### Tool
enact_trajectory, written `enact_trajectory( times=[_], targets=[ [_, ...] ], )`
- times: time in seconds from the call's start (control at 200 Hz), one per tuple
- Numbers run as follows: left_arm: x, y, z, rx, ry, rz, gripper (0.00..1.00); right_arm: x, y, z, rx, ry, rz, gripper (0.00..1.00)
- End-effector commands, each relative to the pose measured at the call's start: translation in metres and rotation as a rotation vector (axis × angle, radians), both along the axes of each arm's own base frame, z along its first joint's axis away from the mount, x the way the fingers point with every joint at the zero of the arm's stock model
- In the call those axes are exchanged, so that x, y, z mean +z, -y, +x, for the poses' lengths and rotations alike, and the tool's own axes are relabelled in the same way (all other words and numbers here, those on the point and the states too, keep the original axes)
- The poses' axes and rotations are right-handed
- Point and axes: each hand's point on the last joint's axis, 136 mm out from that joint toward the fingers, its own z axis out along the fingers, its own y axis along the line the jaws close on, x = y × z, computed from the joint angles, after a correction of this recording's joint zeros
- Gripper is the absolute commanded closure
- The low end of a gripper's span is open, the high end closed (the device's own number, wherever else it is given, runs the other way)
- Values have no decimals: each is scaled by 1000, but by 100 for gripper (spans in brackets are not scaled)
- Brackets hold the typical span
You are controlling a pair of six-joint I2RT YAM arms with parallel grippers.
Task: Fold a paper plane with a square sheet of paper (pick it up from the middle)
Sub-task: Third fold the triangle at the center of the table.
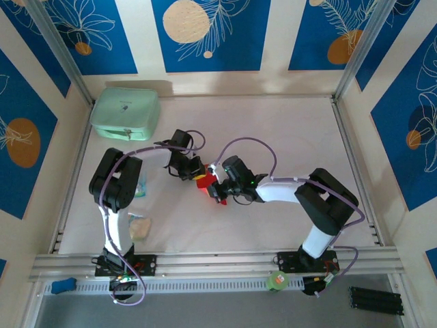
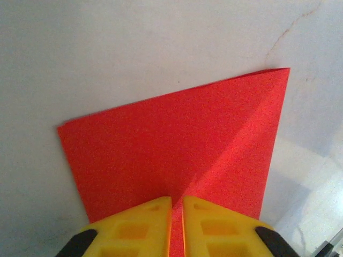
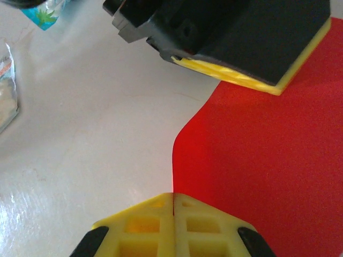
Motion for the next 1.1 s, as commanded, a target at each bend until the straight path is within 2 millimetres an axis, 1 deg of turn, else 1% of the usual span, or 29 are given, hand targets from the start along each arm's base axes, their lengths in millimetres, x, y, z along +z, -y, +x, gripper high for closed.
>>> enact_trajectory(
  times=[0.0,0.145,0.35,0.64,1.095],
  targets=[
    [-15,-4,-13,-57,-45,57,86,-3,1,9,-21,-7,-24,100],
    [-16,-3,-13,-73,-46,55,89,-11,2,15,-23,-2,-55,100],
    [-16,-1,-12,-78,-46,42,90,-15,2,22,-40,-3,-62,100],
    [-17,0,-12,-78,-47,39,90,-24,5,24,-59,-8,-87,100],
    [-16,1,-12,-72,-49,34,90,-31,6,24,-65,-6,-118,100]
  ],
)
